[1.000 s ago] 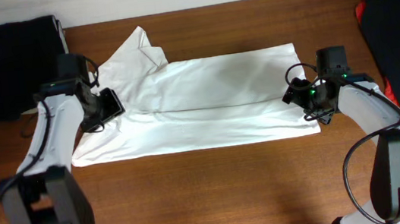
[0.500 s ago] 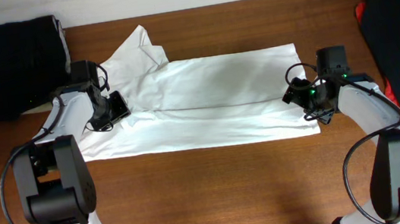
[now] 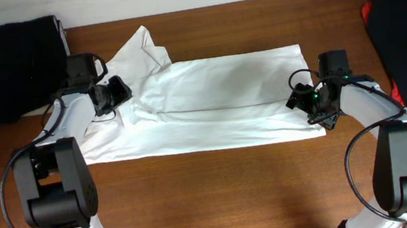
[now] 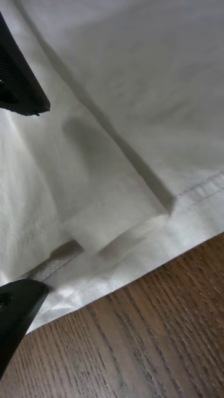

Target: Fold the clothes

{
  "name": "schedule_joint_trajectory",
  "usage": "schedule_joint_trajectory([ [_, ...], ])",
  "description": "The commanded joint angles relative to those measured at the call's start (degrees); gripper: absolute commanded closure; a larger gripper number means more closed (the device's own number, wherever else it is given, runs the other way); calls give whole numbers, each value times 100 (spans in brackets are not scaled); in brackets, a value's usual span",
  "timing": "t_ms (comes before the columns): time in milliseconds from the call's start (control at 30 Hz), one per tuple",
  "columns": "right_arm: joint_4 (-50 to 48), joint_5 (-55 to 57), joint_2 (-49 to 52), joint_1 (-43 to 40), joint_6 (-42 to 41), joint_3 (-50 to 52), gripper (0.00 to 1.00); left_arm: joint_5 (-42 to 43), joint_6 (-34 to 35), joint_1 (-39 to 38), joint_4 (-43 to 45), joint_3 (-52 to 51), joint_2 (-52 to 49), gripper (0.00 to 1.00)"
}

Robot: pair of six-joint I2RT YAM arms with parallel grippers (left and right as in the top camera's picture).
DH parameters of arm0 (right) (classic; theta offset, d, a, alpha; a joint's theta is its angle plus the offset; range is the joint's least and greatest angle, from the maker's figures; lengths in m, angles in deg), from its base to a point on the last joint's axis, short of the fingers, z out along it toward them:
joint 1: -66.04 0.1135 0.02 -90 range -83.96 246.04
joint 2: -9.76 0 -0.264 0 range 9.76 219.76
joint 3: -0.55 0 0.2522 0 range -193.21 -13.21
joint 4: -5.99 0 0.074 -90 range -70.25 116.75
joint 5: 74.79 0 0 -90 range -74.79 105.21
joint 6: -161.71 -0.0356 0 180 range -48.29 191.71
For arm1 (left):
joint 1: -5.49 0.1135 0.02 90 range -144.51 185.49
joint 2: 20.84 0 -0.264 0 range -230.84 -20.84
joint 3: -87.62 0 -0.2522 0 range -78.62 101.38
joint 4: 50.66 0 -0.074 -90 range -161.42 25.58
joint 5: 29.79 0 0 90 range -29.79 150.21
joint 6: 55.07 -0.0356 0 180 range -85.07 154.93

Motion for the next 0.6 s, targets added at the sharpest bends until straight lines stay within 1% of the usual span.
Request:
schedule_joint_trajectory([
  [0,-13,116,33,33,-11,57,12,125,715,24,553,61,-7,52],
  [33,-13,116,33,33,-11,57,12,129,732,22,697,61,-7,52],
  [100,-13,118,33,33,-11,57,12,138,728,-9,922,61,-7,44],
  [167,-17,118,33,33,-11,57,12,243,717,-35,1172,63,-7,43],
  [200,-15,116,33,33,-11,57,12,476,531,-33,1255,87,22,39],
  [233,-13,116,33,33,-9,57,12,748,192,-7,1189,157,76,37],
  [267,-13,118,33,33,-9,57,12,852,9,39,940,251,201,35],
  [333,-15,118,33,33,-9,57,12,822,-144,175,540,372,557,31],
  [400,-22,116,33,33,-9,57,12,828,-227,302,514,376,951,17],
  [433,-39,116,33,33,-9,57,12,833,-227,376,509,376,1145,13],
  [500,-57,114,33,33,-9,57,12,809,-251,457,85,376,1440,13],
  [567,-37,116,33,33,-7,57,12,492,-490,472,-752,376,1534,13],
])
